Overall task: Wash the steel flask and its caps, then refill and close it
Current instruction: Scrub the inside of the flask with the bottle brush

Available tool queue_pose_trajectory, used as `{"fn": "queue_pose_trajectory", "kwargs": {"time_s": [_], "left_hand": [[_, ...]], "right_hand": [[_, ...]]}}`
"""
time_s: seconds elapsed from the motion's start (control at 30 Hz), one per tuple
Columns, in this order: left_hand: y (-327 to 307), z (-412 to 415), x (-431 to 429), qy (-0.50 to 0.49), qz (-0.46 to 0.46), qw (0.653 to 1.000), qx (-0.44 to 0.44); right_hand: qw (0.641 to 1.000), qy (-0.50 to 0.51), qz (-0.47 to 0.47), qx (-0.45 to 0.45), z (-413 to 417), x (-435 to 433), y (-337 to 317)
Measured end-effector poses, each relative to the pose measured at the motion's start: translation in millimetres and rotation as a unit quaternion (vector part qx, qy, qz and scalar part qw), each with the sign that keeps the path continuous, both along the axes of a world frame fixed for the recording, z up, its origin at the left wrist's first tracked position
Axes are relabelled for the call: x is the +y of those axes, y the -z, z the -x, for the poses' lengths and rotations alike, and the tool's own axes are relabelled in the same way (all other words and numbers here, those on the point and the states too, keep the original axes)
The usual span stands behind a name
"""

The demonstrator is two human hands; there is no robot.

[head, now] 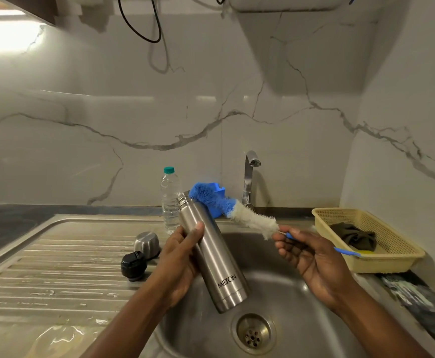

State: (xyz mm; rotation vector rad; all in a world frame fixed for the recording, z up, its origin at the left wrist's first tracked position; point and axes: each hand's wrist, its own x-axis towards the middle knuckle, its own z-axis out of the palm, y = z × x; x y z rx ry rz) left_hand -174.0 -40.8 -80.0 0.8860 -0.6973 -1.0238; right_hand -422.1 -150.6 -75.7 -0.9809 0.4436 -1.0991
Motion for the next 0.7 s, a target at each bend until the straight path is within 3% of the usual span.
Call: {"fn": "queue_pose_trajectory", "kwargs": {"time_s": [0.2,0.47,0.7], "left_hand": [[-4,-16,-1,-0.050,-0.010,0.996,0.069],[-2,-7,-2,-0.042,-0.020,0.998,0.049],[-9,-22,-1,-0.087,0.030,0.991,0.102]], "right_hand": [[0.999,0.025,-0.010,0.028,16,-8,-2],[0.999,-0.013,0.000,0.043,9,-8,3],[0.998,0.036,0.008,0.053,31,-20,-4]]}}
